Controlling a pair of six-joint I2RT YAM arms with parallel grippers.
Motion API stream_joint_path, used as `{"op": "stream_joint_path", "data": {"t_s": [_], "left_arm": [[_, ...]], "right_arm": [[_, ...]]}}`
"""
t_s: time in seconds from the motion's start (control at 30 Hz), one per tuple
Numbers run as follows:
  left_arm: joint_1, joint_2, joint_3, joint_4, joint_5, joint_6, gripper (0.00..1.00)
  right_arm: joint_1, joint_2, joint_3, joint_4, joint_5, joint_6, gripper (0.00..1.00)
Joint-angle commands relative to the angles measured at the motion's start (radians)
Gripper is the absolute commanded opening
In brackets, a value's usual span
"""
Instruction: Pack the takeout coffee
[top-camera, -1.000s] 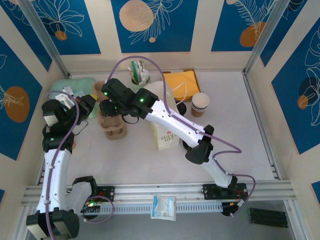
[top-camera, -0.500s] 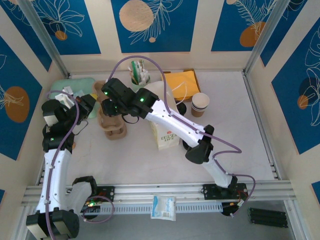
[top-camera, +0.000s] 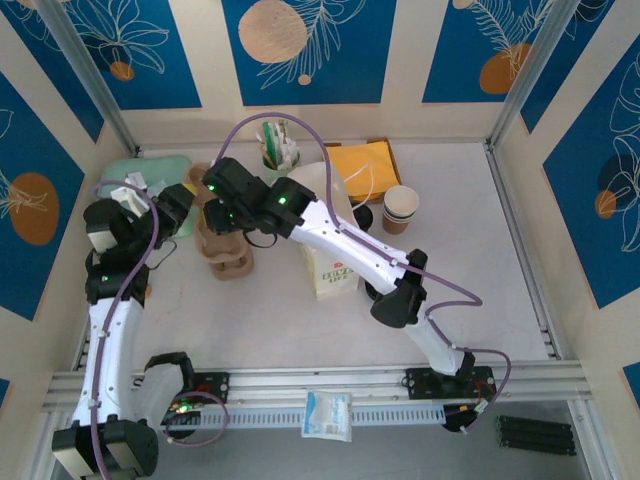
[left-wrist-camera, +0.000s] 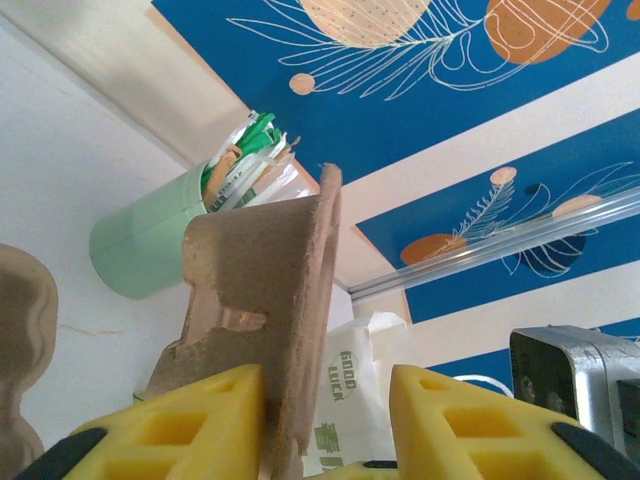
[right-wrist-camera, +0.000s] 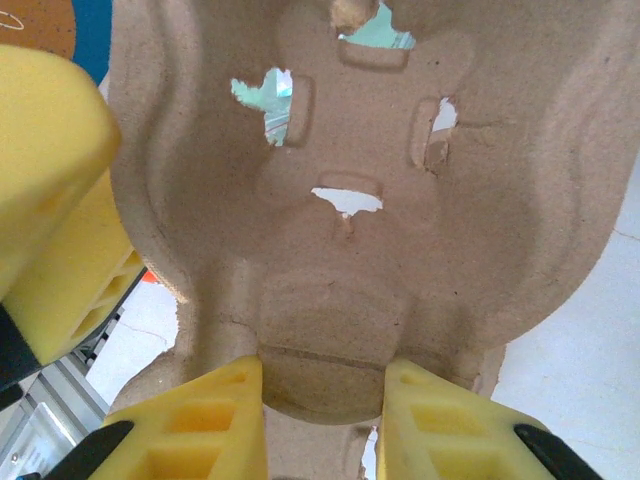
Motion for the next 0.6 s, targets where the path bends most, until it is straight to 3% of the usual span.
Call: {"op": "stream_joint_path", "data": {"t_s": [0.0, 0.57], "left_arm": [[-0.013, 0.0, 0.05, -0.022, 0.02, 0.039, 0.43], [0.017, 0.072, 0.258, -0.08, -0.056, 0.089, 0.83]], "right_arm": [[0.004, -0.038, -0.012, 0.059, -0.015, -0.001, 0.26], [0.004, -0.179, -0.081, 0.131, -0.046, -0.044, 0.25]]}}
